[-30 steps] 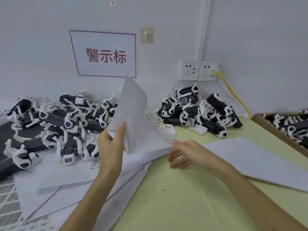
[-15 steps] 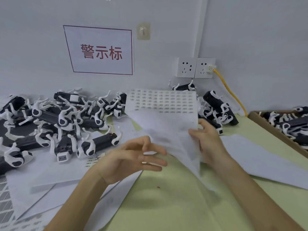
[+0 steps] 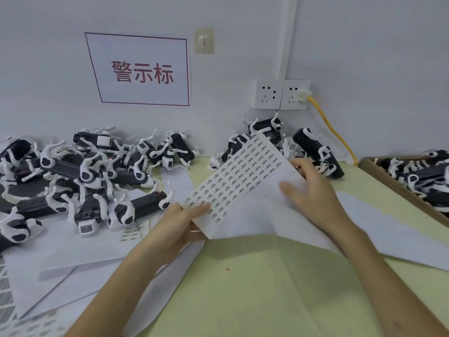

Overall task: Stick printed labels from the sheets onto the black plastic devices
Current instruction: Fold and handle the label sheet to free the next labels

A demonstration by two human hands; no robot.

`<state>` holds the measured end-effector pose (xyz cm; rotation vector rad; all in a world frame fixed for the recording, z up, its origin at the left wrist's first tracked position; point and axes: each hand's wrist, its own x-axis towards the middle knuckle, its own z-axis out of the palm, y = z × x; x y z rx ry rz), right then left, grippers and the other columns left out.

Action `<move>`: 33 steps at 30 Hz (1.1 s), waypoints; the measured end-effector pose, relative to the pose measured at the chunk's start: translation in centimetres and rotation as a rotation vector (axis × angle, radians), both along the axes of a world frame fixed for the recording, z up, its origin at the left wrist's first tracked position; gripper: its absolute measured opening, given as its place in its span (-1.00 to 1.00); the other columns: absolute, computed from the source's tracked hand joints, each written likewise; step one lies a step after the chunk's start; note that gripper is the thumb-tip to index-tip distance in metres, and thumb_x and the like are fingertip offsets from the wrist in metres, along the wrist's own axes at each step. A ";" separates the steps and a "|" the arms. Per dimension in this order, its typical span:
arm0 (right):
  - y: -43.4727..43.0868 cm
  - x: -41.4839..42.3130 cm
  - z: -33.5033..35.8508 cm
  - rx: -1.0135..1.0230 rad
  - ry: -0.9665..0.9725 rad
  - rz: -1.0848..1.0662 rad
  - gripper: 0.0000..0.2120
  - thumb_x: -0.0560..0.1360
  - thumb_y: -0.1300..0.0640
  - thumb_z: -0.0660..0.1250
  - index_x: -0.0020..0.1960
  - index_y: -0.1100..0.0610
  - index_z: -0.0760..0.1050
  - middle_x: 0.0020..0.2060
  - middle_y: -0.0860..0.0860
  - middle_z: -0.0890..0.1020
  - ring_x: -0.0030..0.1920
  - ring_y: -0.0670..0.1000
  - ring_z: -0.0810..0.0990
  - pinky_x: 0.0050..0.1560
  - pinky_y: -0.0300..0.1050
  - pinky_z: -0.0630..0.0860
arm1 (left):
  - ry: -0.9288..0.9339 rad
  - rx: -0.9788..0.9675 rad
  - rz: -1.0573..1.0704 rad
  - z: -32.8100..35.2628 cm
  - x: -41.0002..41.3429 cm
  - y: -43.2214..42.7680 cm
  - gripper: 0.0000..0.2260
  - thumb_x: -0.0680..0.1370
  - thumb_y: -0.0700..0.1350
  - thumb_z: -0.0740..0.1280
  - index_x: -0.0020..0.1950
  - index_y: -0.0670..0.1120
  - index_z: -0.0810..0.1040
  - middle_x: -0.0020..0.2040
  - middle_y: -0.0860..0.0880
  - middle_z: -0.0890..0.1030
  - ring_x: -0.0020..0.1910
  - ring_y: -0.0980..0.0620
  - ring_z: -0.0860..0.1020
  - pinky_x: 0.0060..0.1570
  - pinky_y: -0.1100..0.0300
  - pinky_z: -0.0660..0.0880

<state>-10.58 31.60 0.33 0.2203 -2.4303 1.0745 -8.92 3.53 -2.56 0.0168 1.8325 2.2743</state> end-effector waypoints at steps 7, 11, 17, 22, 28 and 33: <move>-2.5 0.7 -1.0 0.361 0.213 0.075 -0.12 0.37 -0.24 0.43 0.60 -0.08 0.21 0.60 -0.04 0.12 0.58 -0.06 0.06 0.46 -0.10 -0.03 | 0.035 0.153 0.181 -0.1 -0.3 -0.4 -0.75 0.68 -0.15 0.27 0.33 -0.16 0.55 0.16 -0.12 0.72 0.10 -0.11 0.70 -0.15 -0.03 0.69; -2.9 0.9 -1.5 0.378 0.156 0.194 0.07 0.28 -0.29 0.56 0.63 -0.19 0.07 0.62 -0.21 -0.26 0.58 -0.20 -0.32 0.49 -0.18 -0.30 | 0.045 0.245 0.246 0.4 -0.4 -1.1 -0.74 0.68 -0.11 0.27 0.36 -0.12 0.53 0.17 -0.09 0.71 0.09 -0.05 0.71 -0.17 0.06 0.69; -2.4 0.8 -1.0 0.238 0.010 0.189 0.09 0.19 -0.38 0.55 0.58 -0.30 0.07 0.50 -0.50 -0.13 0.41 -0.55 -0.24 0.49 -0.21 -0.08 | 0.057 0.234 0.245 0.3 -0.6 -1.4 -0.68 0.66 0.04 0.28 0.35 -0.08 0.55 0.17 -0.04 0.72 0.08 -0.01 0.71 -0.19 0.12 0.67; -1.6 0.6 -0.7 -0.082 -0.070 0.340 -0.34 0.45 0.26 0.53 0.42 -0.21 0.45 0.33 -0.48 0.45 0.36 -0.41 0.37 0.38 -0.42 0.29 | 0.052 0.299 0.234 0.3 -0.6 -1.8 -0.63 0.61 0.10 0.30 0.29 -0.10 0.60 0.14 -0.05 0.73 -0.01 0.05 0.73 -0.22 0.20 0.65; -1.2 0.5 -0.3 -0.300 0.030 0.287 -0.46 0.51 0.39 0.42 0.36 -0.09 0.54 0.26 -0.38 0.55 0.34 -0.35 0.45 0.39 -0.37 0.35 | 0.111 0.176 0.052 0.6 -0.4 -1.7 -0.51 0.55 -0.09 0.48 0.45 -0.08 0.45 0.26 -0.20 0.66 0.13 -0.16 0.69 -0.02 0.10 0.65; -0.2 0.2 -0.1 -0.662 -0.229 0.498 -0.39 0.49 0.34 0.45 0.49 0.04 0.44 0.32 -0.22 0.59 0.35 -0.05 0.57 0.29 -0.04 0.54 | 0.307 0.047 0.182 0.7 -0.4 -1.7 -0.24 0.50 -0.54 0.27 0.55 0.10 0.25 0.10 -0.28 0.69 0.03 -0.18 0.69 -0.06 0.04 0.67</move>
